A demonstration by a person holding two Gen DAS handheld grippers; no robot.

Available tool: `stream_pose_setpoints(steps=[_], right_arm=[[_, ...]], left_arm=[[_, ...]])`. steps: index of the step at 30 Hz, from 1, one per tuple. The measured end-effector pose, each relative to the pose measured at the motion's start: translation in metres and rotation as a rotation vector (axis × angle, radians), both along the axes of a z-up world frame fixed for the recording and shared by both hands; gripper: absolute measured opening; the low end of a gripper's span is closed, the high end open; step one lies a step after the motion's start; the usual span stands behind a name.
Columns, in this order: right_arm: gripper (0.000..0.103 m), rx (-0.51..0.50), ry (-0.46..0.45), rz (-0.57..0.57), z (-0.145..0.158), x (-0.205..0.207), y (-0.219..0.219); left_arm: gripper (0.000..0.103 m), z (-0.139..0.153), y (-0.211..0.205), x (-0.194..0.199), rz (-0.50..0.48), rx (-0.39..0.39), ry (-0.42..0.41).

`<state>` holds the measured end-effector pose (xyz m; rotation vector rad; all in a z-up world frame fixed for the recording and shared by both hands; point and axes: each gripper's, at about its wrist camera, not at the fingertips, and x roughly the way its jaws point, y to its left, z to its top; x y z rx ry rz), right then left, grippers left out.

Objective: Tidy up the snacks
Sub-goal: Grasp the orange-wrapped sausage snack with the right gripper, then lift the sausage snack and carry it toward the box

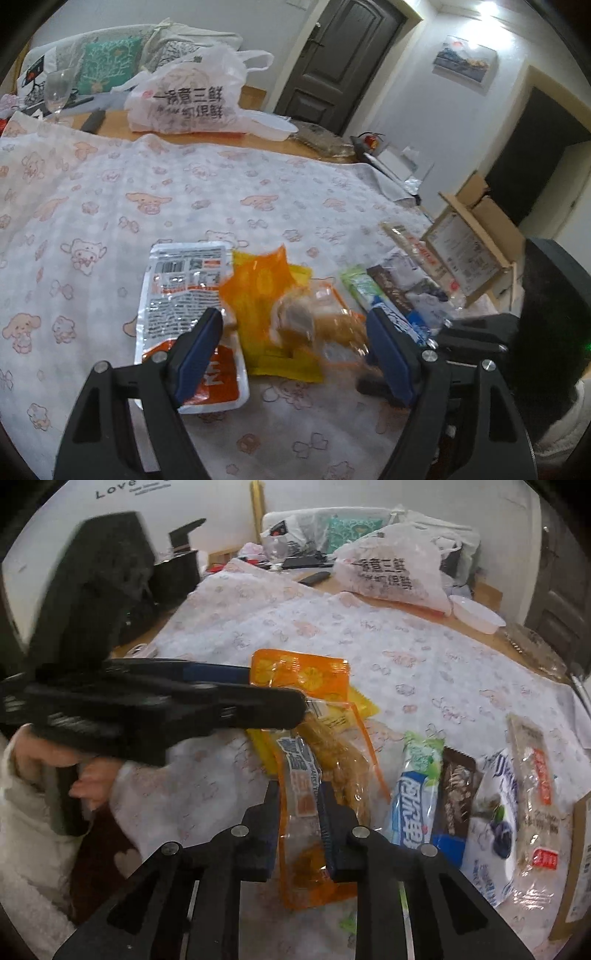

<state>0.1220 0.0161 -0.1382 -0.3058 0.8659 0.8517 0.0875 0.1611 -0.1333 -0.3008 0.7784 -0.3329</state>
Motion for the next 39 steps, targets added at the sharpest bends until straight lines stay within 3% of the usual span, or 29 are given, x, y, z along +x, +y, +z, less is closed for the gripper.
stream_pose_setpoints(steps=[5, 6, 9, 13, 19, 23, 25, 30, 35, 39], right_arm=[[0.017, -0.004, -0.015, 0.062, 0.0, -0.008, 0.001], [0.023, -0.005, -0.019, 0.065, 0.001, -0.007, 0.0], [0.064, -0.015, -0.063, 0.055, 0.009, 0.001, 0.0], [0.071, -0.059, -0.003, 0.123, 0.002, 0.027, 0.008], [0.073, -0.124, 0.062, 0.227, -0.014, 0.045, 0.022], [0.059, -0.133, 0.072, 0.262, -0.015, 0.043, 0.024], [0.044, -0.137, 0.05, 0.259, -0.015, 0.038, 0.023], [0.022, -0.074, 0.008, 0.215, 0.001, 0.034, 0.02], [0.022, -0.078, 0.002, 0.222, 0.003, 0.032, 0.026], [0.021, -0.027, 0.016, 0.189, 0.004, 0.027, 0.023]], left_arm=[[0.068, -0.003, 0.005, 0.004, 0.041, 0.013, 0.003], [0.068, -0.003, 0.006, 0.004, 0.041, 0.008, 0.002], [0.068, -0.003, 0.008, 0.004, 0.048, 0.006, 0.001], [0.068, -0.002, 0.012, 0.003, 0.051, -0.007, 0.0], [0.068, 0.001, 0.013, -0.001, 0.039, -0.016, -0.014], [0.068, 0.001, 0.012, -0.001, 0.024, -0.024, -0.009], [0.068, 0.001, 0.012, -0.002, 0.029, -0.017, -0.006], [0.068, 0.006, 0.017, -0.007, 0.049, -0.041, -0.018], [0.068, 0.018, 0.02, -0.016, 0.059, -0.051, -0.04], [0.068, 0.009, 0.023, -0.02, 0.092, -0.052, -0.011]])
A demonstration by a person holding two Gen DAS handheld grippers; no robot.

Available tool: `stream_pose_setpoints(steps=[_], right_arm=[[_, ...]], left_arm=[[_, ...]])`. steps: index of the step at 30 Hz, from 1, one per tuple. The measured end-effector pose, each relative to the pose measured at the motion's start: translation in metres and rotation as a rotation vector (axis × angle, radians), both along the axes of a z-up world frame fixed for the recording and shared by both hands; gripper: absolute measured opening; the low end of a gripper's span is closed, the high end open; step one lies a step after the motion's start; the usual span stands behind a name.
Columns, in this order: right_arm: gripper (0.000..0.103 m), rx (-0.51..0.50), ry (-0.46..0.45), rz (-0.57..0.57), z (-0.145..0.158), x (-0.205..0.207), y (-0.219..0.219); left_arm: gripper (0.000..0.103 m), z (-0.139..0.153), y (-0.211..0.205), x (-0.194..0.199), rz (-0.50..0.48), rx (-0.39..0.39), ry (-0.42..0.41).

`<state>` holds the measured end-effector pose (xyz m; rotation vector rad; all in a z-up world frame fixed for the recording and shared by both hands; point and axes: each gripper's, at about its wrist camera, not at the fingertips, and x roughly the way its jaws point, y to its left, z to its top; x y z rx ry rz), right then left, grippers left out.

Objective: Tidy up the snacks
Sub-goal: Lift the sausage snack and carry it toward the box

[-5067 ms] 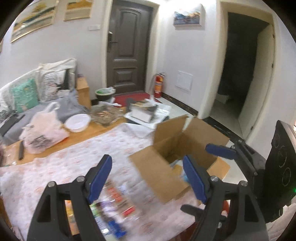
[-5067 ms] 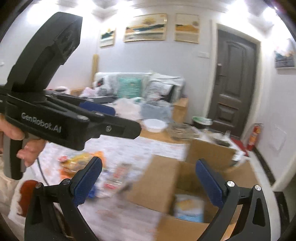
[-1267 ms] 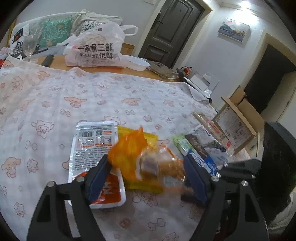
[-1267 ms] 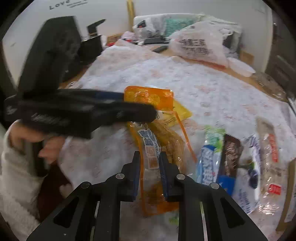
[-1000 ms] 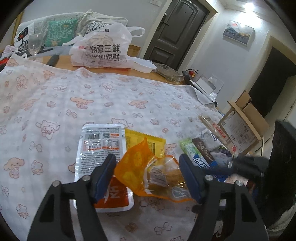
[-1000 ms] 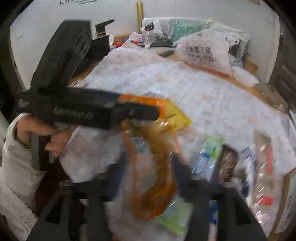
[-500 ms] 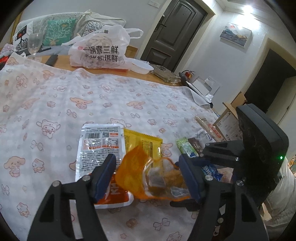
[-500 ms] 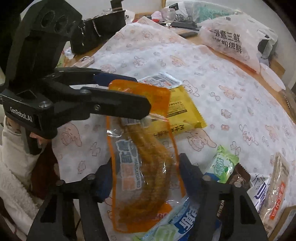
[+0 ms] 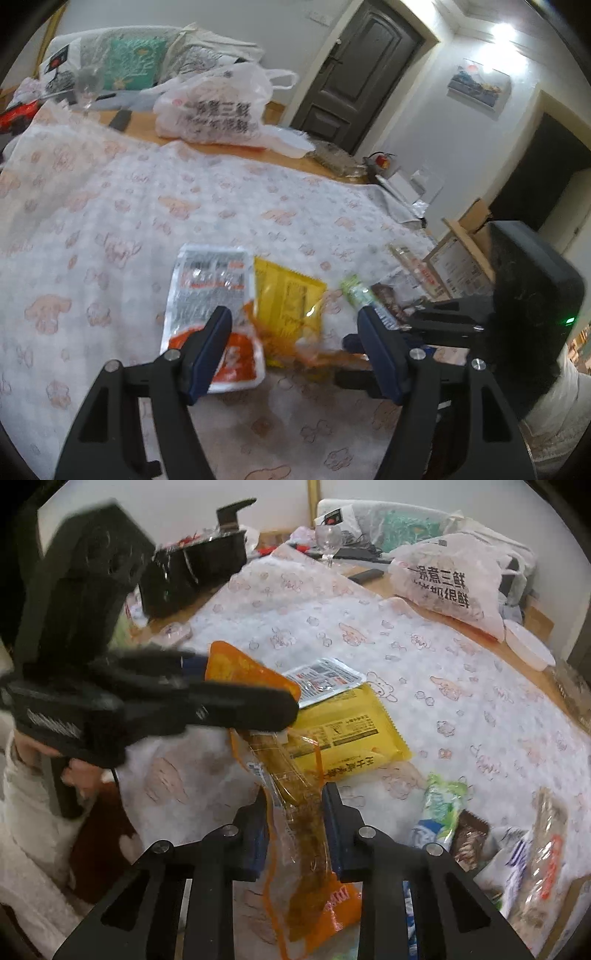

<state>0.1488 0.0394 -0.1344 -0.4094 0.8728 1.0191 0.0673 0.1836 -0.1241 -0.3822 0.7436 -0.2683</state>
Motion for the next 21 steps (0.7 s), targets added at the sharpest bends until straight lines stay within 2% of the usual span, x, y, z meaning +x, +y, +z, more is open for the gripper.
stream_pose_setpoints(steps=[2, 5, 7, 8, 9, 10, 12, 16, 18, 21], right_arm=[[0.021, -0.01, -0.046, -0.011, -0.002, -0.01, 0.002], [0.03, -0.035, -0.07, 0.023, -0.005, -0.023, 0.007], [0.047, -0.026, -0.025, 0.039, -0.004, -0.022, 0.007], [0.052, -0.027, -0.01, 0.044, -0.004, -0.021, 0.007], [0.061, -0.039, -0.009, 0.047, -0.006, -0.02, 0.007], [0.066, -0.065, -0.02, 0.051, -0.008, -0.021, 0.008], [0.068, -0.113, -0.041, 0.052, -0.015, -0.02, 0.009], [0.071, -0.101, 0.031, 0.081, -0.019, -0.009, 0.002], [0.085, -0.11, 0.051, 0.118, -0.02, -0.006, 0.001], [0.088, -0.157, 0.017, 0.198, -0.022, -0.008, 0.003]], left_arm=[[0.068, -0.004, 0.002, -0.006, 0.006, -0.017, 0.006], [0.068, -0.011, 0.0, -0.012, 0.014, 0.008, 0.031], [0.063, -0.017, -0.001, -0.015, 0.013, 0.013, 0.045], [0.049, -0.019, -0.001, -0.016, 0.009, 0.013, 0.047], [0.037, -0.021, -0.002, -0.016, 0.013, 0.025, 0.053], [0.034, -0.022, -0.003, -0.017, 0.022, 0.041, 0.058], [0.03, -0.023, -0.001, -0.019, 0.021, 0.032, 0.054], [0.029, -0.023, 0.002, -0.019, 0.032, 0.041, 0.051], [0.029, -0.025, 0.003, -0.018, 0.035, 0.048, 0.058], [0.029, -0.025, 0.004, -0.017, 0.036, 0.044, 0.06]])
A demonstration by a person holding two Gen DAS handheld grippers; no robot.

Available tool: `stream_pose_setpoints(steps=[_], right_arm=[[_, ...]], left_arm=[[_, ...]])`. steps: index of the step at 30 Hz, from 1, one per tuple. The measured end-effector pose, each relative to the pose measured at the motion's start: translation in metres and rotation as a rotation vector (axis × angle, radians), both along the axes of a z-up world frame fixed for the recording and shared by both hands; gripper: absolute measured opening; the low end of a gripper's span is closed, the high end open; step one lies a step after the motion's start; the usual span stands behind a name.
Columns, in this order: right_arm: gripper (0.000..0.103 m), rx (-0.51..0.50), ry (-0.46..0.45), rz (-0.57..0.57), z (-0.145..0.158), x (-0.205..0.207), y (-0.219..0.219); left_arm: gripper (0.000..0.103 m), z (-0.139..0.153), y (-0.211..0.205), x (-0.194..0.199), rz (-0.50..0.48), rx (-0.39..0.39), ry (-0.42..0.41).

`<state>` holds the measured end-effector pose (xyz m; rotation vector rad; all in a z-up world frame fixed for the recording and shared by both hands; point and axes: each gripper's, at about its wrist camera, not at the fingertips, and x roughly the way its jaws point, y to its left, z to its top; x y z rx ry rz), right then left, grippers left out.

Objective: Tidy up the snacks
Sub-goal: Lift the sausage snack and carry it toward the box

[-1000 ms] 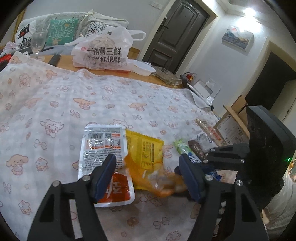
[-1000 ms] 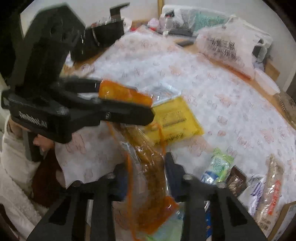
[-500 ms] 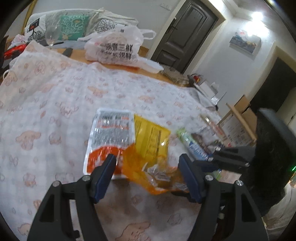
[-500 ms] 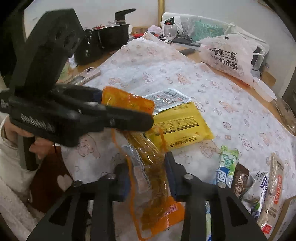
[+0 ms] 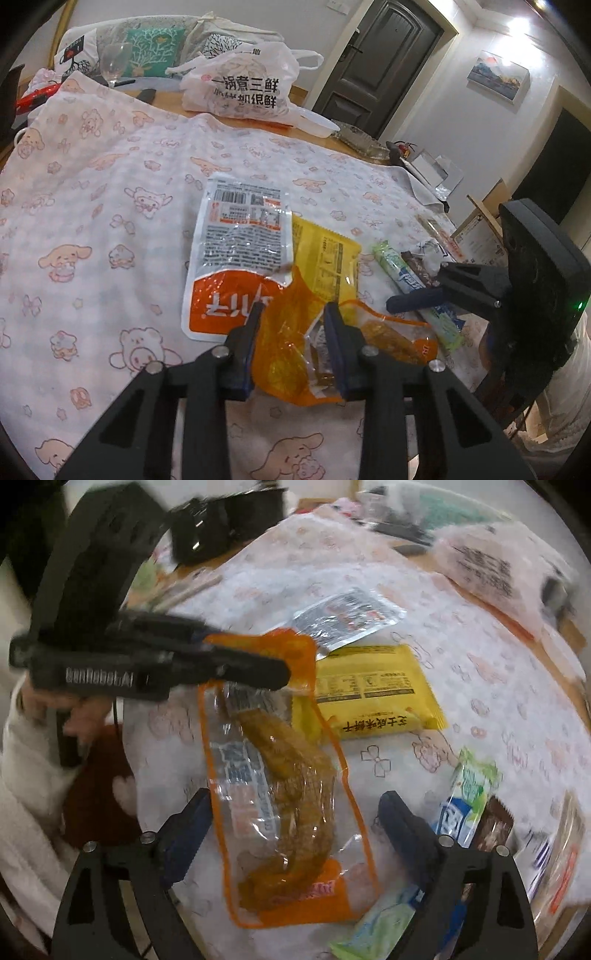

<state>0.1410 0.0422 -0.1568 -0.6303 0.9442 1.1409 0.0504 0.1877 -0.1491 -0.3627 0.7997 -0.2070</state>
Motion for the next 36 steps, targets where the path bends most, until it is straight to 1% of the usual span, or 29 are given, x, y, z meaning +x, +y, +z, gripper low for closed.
stream_pose_setpoints(steps=[1, 2, 3, 6, 7, 8, 9, 10, 11, 13, 14, 17, 19, 23, 28, 31, 34, 36], right_arm=[[0.087, -0.002, -0.001, 0.01, 0.0, 0.0, -0.001], [0.082, -0.006, -0.006, 0.007, 0.0, -0.001, -0.001], [0.068, -0.01, -0.019, 0.015, 0.002, -0.003, -0.002], [0.065, -0.003, 0.005, 0.021, 0.004, -0.008, -0.005], [0.059, -0.001, -0.004, 0.021, 0.004, -0.01, -0.006], [0.047, 0.008, -0.01, 0.019, 0.007, -0.011, -0.007], [0.044, 0.013, -0.011, 0.009, 0.01, -0.012, -0.008], [0.044, 0.011, -0.011, -0.007, 0.011, -0.012, -0.007], [0.044, 0.014, -0.019, -0.014, 0.01, -0.014, -0.007], [0.044, 0.026, -0.023, -0.023, 0.011, -0.016, -0.007], [0.044, 0.037, -0.017, -0.032, 0.012, -0.016, -0.008], [0.044, 0.073, 0.0, -0.063, 0.013, -0.015, -0.01], [0.044, 0.097, -0.009, -0.076, 0.016, -0.015, -0.008], [0.044, 0.165, -0.022, -0.1, 0.03, -0.017, -0.009], [0.044, 0.236, -0.066, -0.113, 0.056, -0.021, -0.012], [0.044, 0.277, -0.106, -0.12, 0.078, -0.023, -0.018], [0.044, 0.319, -0.144, -0.133, 0.101, -0.024, -0.03], [0.044, 0.352, -0.172, -0.145, 0.117, -0.025, -0.044]], left_arm=[[0.029, 0.0, 0.0, 0.0, 0.0, 0.0, -0.001], [0.029, 0.0, 0.001, 0.0, 0.001, 0.001, -0.001], [0.029, 0.0, 0.0, 0.0, 0.001, 0.0, 0.0], [0.029, 0.0, -0.001, 0.001, -0.006, -0.009, 0.0], [0.029, 0.0, -0.001, 0.001, -0.015, -0.013, -0.001], [0.029, 0.002, -0.003, 0.001, -0.023, -0.019, -0.007], [0.029, 0.003, -0.004, 0.0, -0.036, -0.029, -0.014], [0.029, 0.004, -0.005, 0.0, -0.05, -0.041, -0.016], [0.032, 0.005, -0.007, 0.0, -0.054, -0.042, -0.017], [0.033, 0.005, -0.009, 0.001, -0.055, -0.034, -0.007], [0.035, 0.004, -0.009, 0.0, -0.058, -0.044, -0.004], [0.036, 0.005, -0.008, -0.002, -0.055, -0.07, -0.003], [0.036, 0.008, -0.007, -0.004, -0.045, -0.07, -0.012], [0.036, 0.019, -0.004, -0.01, -0.037, -0.1, -0.05], [0.031, 0.049, -0.003, -0.017, -0.024, -0.089, -0.124], [0.03, 0.076, -0.01, -0.019, -0.031, -0.054, -0.174], [0.03, 0.108, -0.024, -0.018, -0.047, -0.017, -0.218], [0.03, 0.135, -0.041, -0.016, -0.071, 0.023, -0.259]])
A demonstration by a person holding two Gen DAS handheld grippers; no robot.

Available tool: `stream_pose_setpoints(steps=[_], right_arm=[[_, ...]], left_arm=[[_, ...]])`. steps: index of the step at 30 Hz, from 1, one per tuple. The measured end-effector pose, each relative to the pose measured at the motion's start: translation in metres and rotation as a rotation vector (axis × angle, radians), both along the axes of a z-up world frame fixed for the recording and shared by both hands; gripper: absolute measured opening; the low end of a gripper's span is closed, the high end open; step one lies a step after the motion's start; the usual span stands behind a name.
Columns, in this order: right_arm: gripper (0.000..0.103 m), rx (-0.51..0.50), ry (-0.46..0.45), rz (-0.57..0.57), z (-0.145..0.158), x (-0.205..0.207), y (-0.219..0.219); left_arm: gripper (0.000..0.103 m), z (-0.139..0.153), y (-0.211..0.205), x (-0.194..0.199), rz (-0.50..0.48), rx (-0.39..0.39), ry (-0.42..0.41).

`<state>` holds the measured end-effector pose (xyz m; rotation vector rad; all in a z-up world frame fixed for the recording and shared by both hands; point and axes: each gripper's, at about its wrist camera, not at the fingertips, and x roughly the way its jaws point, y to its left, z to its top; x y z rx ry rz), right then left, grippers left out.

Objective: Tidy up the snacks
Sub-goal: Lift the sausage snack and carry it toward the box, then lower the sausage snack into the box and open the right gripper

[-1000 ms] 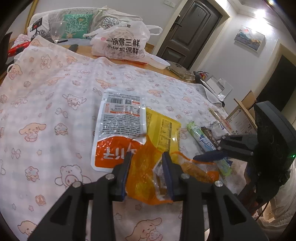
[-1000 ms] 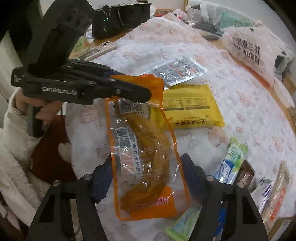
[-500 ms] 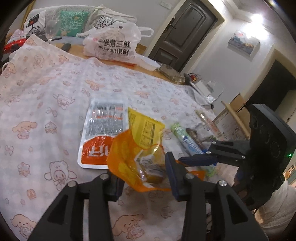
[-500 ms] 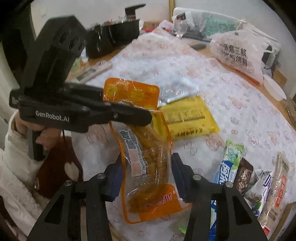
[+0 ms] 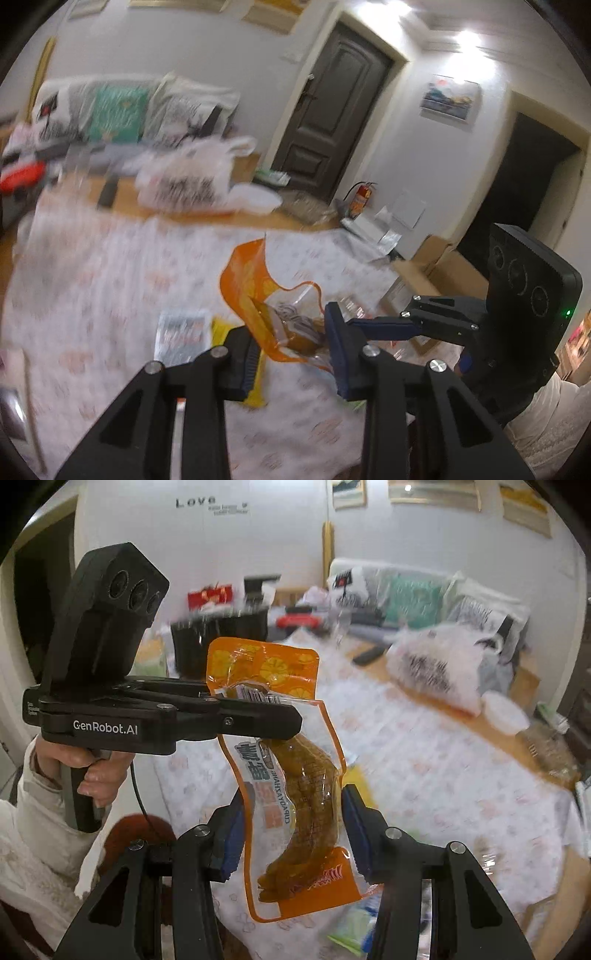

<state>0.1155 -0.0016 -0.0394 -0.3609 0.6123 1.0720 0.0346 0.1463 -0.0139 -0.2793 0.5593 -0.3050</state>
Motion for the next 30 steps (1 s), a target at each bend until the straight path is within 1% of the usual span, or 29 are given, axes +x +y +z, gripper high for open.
stream_pose_setpoints(steps=[4, 7, 8, 10, 13, 17, 21, 25, 30], right_arm=[[0.044, 0.066, -0.063, -0.052, 0.035, -0.002, -0.042], [0.044, 0.103, -0.106, -0.107, 0.054, -0.002, -0.083], [0.044, 0.114, -0.113, -0.124, 0.058, -0.002, -0.096], [0.044, 0.131, -0.127, -0.162, 0.065, -0.002, -0.127], [0.044, 0.151, -0.146, -0.228, 0.071, 0.001, -0.176], [0.044, 0.15, -0.146, -0.294, 0.067, 0.011, -0.235], [0.044, 0.145, -0.124, -0.358, 0.053, 0.027, -0.282], [0.044, 0.151, -0.08, -0.405, 0.038, 0.046, -0.318], [0.045, 0.149, -0.045, -0.42, 0.017, 0.067, -0.336]], left_arm=[[0.03, 0.042, -0.039, 0.007, -0.043, 0.066, -0.062], [0.03, 0.072, -0.086, 0.016, -0.092, 0.121, -0.108], [0.03, 0.077, -0.097, 0.019, -0.105, 0.132, -0.116], [0.03, 0.09, -0.135, 0.029, -0.154, 0.164, -0.137], [0.03, 0.1, -0.188, 0.045, -0.212, 0.206, -0.145], [0.03, 0.105, -0.256, 0.07, -0.292, 0.263, -0.126], [0.03, 0.099, -0.316, 0.099, -0.344, 0.325, -0.096], [0.03, 0.087, -0.354, 0.125, -0.366, 0.357, -0.059], [0.03, 0.069, -0.374, 0.145, -0.356, 0.378, -0.002]])
